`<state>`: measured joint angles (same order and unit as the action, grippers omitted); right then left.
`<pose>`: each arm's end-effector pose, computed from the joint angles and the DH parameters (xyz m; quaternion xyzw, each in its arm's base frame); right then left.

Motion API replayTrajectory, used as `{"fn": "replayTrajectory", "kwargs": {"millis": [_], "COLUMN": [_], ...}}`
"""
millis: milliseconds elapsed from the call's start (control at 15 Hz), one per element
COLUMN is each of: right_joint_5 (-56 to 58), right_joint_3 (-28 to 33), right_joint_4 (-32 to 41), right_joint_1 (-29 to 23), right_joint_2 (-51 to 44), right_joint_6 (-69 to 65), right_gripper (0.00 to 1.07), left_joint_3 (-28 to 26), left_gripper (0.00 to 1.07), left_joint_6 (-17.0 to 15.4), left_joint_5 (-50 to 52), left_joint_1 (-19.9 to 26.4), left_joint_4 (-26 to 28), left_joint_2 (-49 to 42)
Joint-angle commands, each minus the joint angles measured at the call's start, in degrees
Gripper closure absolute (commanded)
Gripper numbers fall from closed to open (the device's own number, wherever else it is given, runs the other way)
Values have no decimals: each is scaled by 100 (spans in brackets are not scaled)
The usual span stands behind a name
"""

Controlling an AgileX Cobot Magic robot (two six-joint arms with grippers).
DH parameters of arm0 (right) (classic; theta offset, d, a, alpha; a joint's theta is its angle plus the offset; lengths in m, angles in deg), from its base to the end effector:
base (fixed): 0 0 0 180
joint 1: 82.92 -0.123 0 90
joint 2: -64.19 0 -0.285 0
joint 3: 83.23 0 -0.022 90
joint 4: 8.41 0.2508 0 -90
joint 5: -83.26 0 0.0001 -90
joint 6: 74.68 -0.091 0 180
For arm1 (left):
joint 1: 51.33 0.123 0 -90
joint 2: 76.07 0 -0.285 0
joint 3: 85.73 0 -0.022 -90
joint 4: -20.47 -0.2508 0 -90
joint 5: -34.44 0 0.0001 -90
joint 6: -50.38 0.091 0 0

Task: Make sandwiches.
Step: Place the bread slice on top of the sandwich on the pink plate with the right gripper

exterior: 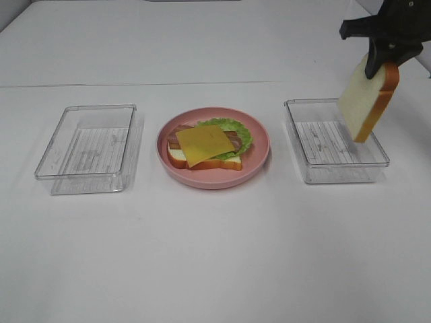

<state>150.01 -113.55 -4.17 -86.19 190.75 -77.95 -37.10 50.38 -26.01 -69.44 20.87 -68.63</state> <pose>0.4469 0.0317 0.2597 0.0094 0.9883 0.0441 0.1455 -0.0053 0.0012 0.2774 0.1340 0.8398 -0.0862 0.5190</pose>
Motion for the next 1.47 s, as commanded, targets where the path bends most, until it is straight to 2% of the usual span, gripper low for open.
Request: {"fn": "replayTrajectory", "kwargs": {"millis": [67, 267, 400, 533, 600, 800, 867, 933, 1000, 1067, 1200, 1333, 1467], "right_joint_5": [172, 189, 109, -447, -974, -2143, -2143, -2401, -2830, -2991, -3071, -2974, -2945], "right_joint_3": [-17, -17, -6, 69, 344, 1530, 1530, 1902, 2452, 2699, 2882, 2882, 2882], "right_joint_4": [1134, 2807, 3197, 3295, 3604, 4956, 4956, 5535, 6446, 6853, 7351, 8142, 8205], "right_joint_1": [-11, -40, -195, -665, -928, -1152, -1152, -1152, -1152, -1152, -1152, -1152, -1152], "right_joint_2": [-309, -424, -418, -401, -401, -401, -401, -401, -401, -395, -269, 195, 372], "right_joint_6": [298, 859, 985, 882, 808, 1243, 1243, 1524, 2149, 2498, 2882, 3266, 3352], "right_gripper": [107, 107, 107, 107, 107, 107, 107, 107, 107, 107, 107, 107, 107], "left_joint_3": [6, 6, 6, 6, 6, 6, 6, 6, 6, 6, 6, 6, 6], "left_gripper": [14, 14, 14, 14, 14, 14, 14, 14, 14, 14, 14, 14, 14], "left_joint_6": [0, 0, 0, 0, 0, 0, 0, 0, 0, 0, 0, 0, 0], "left_joint_5": [57, 57, 57, 57, 57, 57, 57, 57, 57, 57, 57, 57, 57], "left_joint_1": [-46, -46, -46, -46, -46, -46, -46, -46, -46, -46, -46, -46, -46], "left_joint_4": [29, 29, 29, 29, 29, 29, 29, 29, 29, 29, 29, 29, 29], "left_joint_2": [-109, -109, -109, -109, -109, -109, -109, -109, -109, -109, -109, -109, -109]}}
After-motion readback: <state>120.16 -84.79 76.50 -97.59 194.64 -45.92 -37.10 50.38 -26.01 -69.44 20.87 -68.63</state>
